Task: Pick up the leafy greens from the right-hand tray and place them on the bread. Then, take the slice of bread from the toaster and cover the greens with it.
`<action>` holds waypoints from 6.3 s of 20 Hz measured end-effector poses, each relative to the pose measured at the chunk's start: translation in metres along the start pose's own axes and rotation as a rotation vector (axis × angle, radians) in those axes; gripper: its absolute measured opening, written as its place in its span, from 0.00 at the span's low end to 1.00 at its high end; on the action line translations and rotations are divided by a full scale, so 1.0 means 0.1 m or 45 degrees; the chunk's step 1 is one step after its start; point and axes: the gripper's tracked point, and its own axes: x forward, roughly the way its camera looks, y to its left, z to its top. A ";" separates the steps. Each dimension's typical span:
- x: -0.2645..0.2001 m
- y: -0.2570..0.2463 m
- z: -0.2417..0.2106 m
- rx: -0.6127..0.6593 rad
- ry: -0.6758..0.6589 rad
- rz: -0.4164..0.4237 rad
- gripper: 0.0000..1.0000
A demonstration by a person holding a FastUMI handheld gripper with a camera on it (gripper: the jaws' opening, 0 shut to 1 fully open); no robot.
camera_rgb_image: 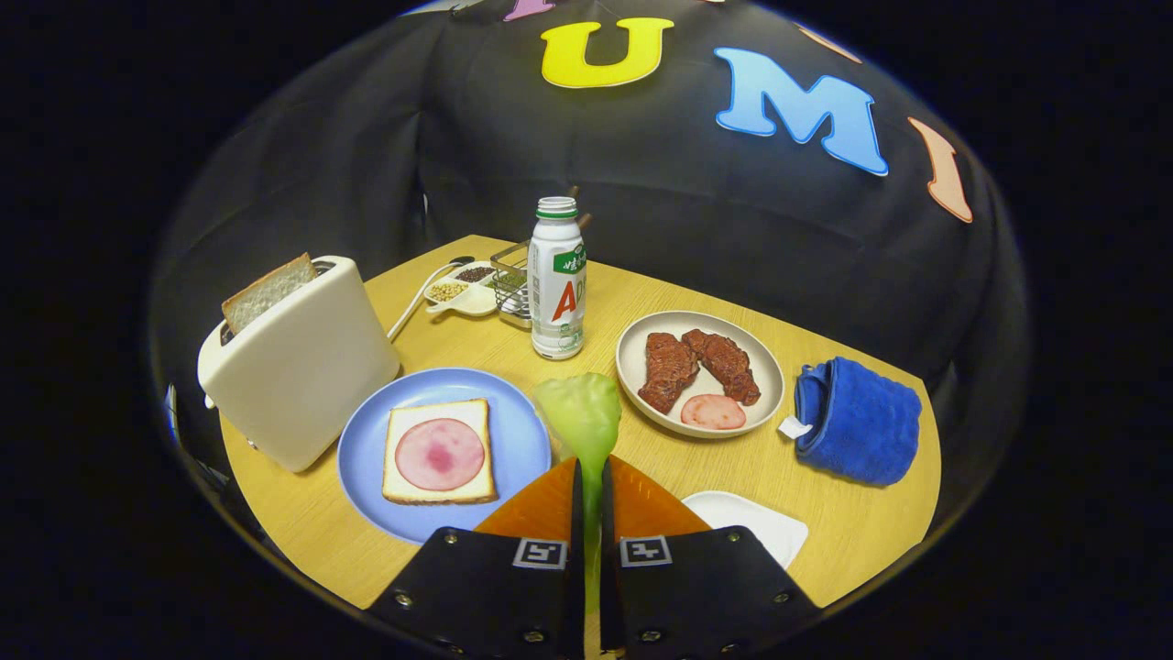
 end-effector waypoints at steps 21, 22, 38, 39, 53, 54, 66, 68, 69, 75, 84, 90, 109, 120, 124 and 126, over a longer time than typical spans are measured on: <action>0.43 1.23 0.17 -0.105 0.037 0.147 0.47; 0.39 1.22 0.19 -0.097 0.026 0.150 0.49; -0.40 1.64 0.33 -0.044 -0.483 0.029 0.49; -0.49 1.71 0.35 -0.036 -0.526 0.022 0.49; -0.79 2.92 0.80 -0.010 -0.751 0.132 0.49; -0.76 2.97 0.81 -0.006 -0.743 0.130 0.49; -0.31 3.03 1.00 -0.038 -0.693 -0.076 0.49; -0.25 2.96 1.10 -0.044 -0.728 -0.115 0.18; -0.24 2.98 1.10 -0.031 -0.741 -0.094 0.13; -0.28 2.99 1.09 -0.081 -0.719 -0.005 0.06; -0.70 2.87 1.47 0.040 -0.825 0.057 0.06; -1.01 2.61 1.65 0.089 -0.882 0.084 0.06; -0.91 1.48 0.72 0.147 -0.758 -0.062 0.06; -0.39 1.72 0.50 0.185 -0.689 0.014 0.06; -0.32 1.79 0.46 0.193 -0.684 0.057 0.06; -0.28 1.75 0.41 0.197 -0.681 0.061 0.06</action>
